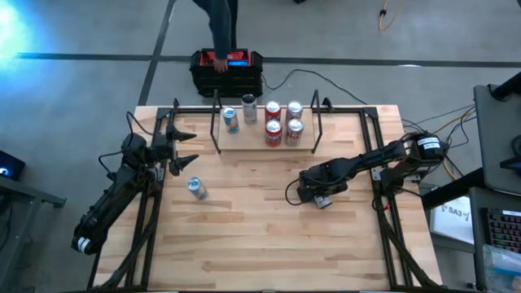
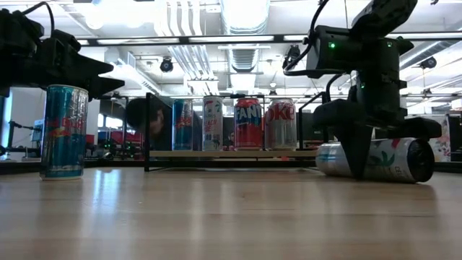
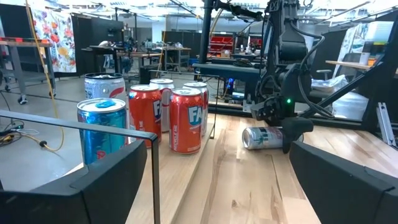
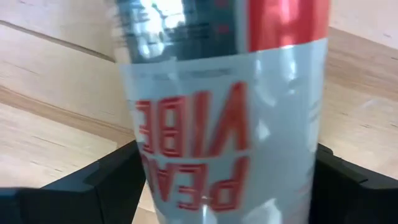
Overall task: Place canned beverage on shelf
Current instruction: Put the white and pink soda can on the shelf aligned with the other white and pink soda can
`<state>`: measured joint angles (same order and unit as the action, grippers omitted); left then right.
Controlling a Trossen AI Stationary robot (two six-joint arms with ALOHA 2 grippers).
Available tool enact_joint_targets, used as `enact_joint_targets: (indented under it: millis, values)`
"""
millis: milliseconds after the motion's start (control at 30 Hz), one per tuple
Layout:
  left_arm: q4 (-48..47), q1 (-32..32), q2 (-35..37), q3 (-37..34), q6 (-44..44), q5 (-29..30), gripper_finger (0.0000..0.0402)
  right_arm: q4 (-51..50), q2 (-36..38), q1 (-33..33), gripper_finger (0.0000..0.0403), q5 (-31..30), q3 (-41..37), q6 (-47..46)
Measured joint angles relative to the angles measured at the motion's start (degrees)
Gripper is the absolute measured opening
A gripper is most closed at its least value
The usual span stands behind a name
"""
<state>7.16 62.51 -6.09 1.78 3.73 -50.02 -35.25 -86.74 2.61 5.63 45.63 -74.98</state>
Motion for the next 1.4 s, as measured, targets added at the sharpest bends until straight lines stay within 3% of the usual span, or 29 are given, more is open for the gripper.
enact_joint_targets:
  millis: [167, 367, 600, 1000, 1300, 1400]
  values:
    - [0.0, 0.0, 0.0, 0.0, 0.0, 0.0, 0.0380, -0.2, 0.0, 0.0, 0.0313, -0.9, 0.0, -1.2]
    - [0.0, 0.0, 0.0, 0.0, 0.0, 0.0, 0.0380, -0.1, 0.0, 0.0, 0.0235, -1.3, 0.0, -3.4]
    - [0.0, 0.0, 0.0, 0.0, 0.0, 0.0, 0.0380, 0.0, 0.0, 0.7, 0.0235, 0.1, 0.1, -6.9]
    - [0.0, 0.0, 0.0, 0.0, 0.0, 0.0, 0.0380, -6.4, 0.0, 2.4, 0.0235, 23.3, 7.3, -6.2]
    - [0.0, 0.0, 0.0, 0.0, 0.0, 0.0, 0.0380, -10.6, 0.0, 8.5, 0.0235, 35.2, 15.8, 6.3]
    - [0.0, 0.0, 0.0, 0.0, 0.0, 0.0, 0.0380, -15.3, 0.0, 10.0, 0.0235, 36.2, 18.7, 8.6]
